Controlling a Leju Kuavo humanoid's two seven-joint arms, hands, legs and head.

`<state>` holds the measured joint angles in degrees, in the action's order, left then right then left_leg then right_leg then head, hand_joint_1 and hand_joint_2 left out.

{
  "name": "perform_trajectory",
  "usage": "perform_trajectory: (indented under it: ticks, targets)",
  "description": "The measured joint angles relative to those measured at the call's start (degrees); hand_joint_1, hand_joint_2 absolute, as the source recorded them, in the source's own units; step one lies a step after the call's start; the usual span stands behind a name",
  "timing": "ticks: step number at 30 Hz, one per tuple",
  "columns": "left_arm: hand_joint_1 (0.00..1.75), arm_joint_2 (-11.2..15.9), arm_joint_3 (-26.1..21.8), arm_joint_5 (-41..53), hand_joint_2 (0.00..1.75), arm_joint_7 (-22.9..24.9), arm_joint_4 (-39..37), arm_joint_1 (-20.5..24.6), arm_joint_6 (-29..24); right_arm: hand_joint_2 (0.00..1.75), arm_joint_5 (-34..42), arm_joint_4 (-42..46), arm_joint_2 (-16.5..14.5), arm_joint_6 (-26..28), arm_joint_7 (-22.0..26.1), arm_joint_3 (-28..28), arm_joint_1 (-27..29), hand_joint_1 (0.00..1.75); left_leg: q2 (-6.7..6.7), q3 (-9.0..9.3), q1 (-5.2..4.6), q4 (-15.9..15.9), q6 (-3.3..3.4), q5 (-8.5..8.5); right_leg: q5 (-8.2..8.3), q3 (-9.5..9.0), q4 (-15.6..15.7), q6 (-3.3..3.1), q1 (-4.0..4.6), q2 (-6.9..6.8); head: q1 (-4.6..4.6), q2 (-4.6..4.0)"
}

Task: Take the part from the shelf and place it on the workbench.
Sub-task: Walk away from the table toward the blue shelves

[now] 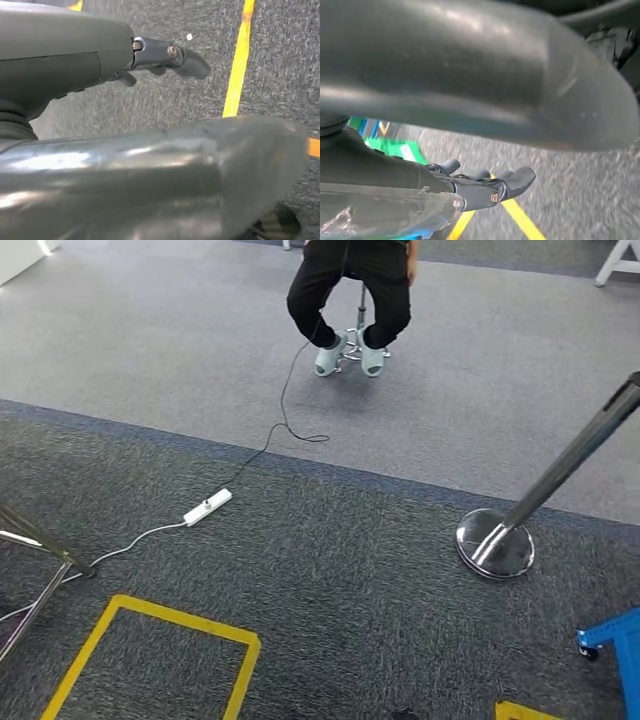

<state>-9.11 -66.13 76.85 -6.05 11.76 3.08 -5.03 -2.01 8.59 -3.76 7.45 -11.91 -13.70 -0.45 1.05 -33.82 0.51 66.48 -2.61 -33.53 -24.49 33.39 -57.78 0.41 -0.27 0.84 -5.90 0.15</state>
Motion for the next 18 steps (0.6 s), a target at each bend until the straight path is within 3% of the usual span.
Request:
perform_trajectory:
  ticks: [2, 3, 4, 5, 6, 7, 8, 10, 12, 14, 15, 16, 18]
  targets:
    - [0.0, 0.0, 0.0, 0.0, 0.0, 0.1, 0.0, -0.1, 0.0, 0.0, 0.0, 0.0, 0.0, 0.0, 0.0, 0.0, 0.0, 0.0, -1.9, 0.16, 0.21, -1.3, 0.0, 2.66, 0.22, 0.15, -0.1, 0.29, -0.19, 3.13, 0.04, 0.0]
    - [0.0, 0.1, 0.0, 0.0, 0.0, 0.1, 0.0, -0.2, 0.0, 0.0, -0.1, 0.0, 0.0, 0.0, 0.0, 0.0, 0.0, 0.0, -3.76, 0.82, 0.46, -3.3, 0.0, 4.19, 0.3, 0.37, -0.3, 0.6, -0.19, 5.0, 0.1, -0.01]
    - [0.0, 0.1, 0.0, 0.0, 0.0, 0.1, 0.0, -0.1, 0.0, 0.0, -0.1, 0.0, 0.0, 0.0, 0.0, 0.0, -0.1, 0.0, -5.17, 2.63, 0.66, -7.5, 0.07, 6.22, 0.38, 0.63, -0.5, 1.02, -0.27, 6.22, 0.12, -0.01]
    - [0.0, 0.1, 0.0, 0.0, 0.0, 0.1, 0.0, -0.1, 0.0, 0.0, -0.1, 0.0, 0.0, 0.0, 0.0, 0.0, -0.1, 0.0, -6.12, 3.27, 0.74, -9.1, 0.24, 6.41, 0.44, 0.91, -0.6, 1.43, -0.3, 6.96, 0.18, -0.01]
    - [0.0, 0.1, 0.0, 0.1, 0.0, 0.2, 0.0, 0.0, 0.0, 0.0, -0.1, 0.0, 0.0, 0.0, 0.0, 0.0, 0.0, 0.0, -6.28, 3.5, 0.69, -9.7, 0.53, 6.28, 0.55, 1.28, -0.5, 1.87, -0.36, 7.66, 0.2, -0.02]
    - [0.0, 0.0, 0.0, 0.1, 0.0, 0.3, 0.0, 0.1, 0.0, 0.0, -0.1, 0.0, 0.0, 0.0, 0.0, 0.0, 0.2, 0.0, -5.59, 3.48, 0.63, -9.7, 0.96, 6.3, 0.72, 1.51, -0.3, 2.27, -0.52, 8.26, 0.19, -0.01]
    - [0.0, 0.0, 0.0, 0.1, 0.0, 0.3, 0.0, 0.1, 0.0, 0.0, -0.1, 0.0, 0.0, 0.0, 0.0, 0.0, 0.4, 0.0, -4.89, 3.58, 0.63, -9.8, 1.4, 6.42, 0.66, 1.71, -0.5, 2.57, -0.53, 7.8, 0.19, -0.02]
    - [0.0, 0.0, 0.0, 0.1, 0.0, 0.4, 0.0, 0.1, 0.0, 0.0, -0.1, 0.0, 0.0, 0.0, -0.1, 0.0, 0.5, 0.0, -3.22, 3.76, 0.65, -10.1, 2.2, 6.64, -1.33, 3.25, -3.6, 2.96, -0.35, 4.39, -0.1, -0.01]
    - [0.0, 0.2, -0.1, 0.1, 0.0, 0.4, 0.0, -0.1, 0.0, 0.0, -0.1, 0.0, 0.0, 0.0, -0.1, 0.0, 0.3, 0.0, -1.42, 3.84, 0.37, -10.1, 2.62, 6.57, -5.27, 6.7, -10.9, 3.17, -0.28, 0.68, -0.38, -0.01]
    - [0.0, 0.2, -0.1, 0.1, 0.0, 0.5, 0.0, -0.3, 0.0, 0.0, -0.1, 0.0, 0.0, 0.0, -0.1, 0.0, 0.2, 0.0, 0.41, 3.92, 0.16, -10.1, 2.67, 6.43, -7.52, 9.5, -17.0, 3.37, -0.4, -0.3, -0.4, 0.0]
    - [0.0, 0.2, -0.1, 0.1, 0.0, 0.5, 0.0, -0.2, 0.0, 0.0, -0.1, 0.0, 0.0, 0.0, -0.1, 0.0, 0.2, 0.0, 1.26, 4.04, 0.13, -10.1, 2.62, 6.31, -7.12, 9.44, -17.3, 3.45, -0.43, -0.51, -0.41, 0.0]
    - [0.0, 0.2, -0.1, 0.1, 0.0, 0.5, 0.0, -0.2, 0.0, 0.0, -0.1, 0.0, 0.0, 0.0, -0.1, 0.0, 0.3, 0.0, 2.02, 4.24, 0.15, -10.1, 2.51, 6.15, -5.76, 8.17, -15.3, 3.5, -0.48, -0.77, -0.41, 0.0]
    - [0.0, 0.3, -0.1, 0.2, 0.0, 0.5, 0.0, -0.1, 0.0, 0.0, -0.2, 0.0, 0.0, 0.0, -0.2, 0.0, 0.3, 0.0, 3.31, 4.82, 0.04, -10.0, 1.95, 5.63, -2.31, 3.52, -7.3, 3.55, -0.43, -2.94, -0.45, 0.0]
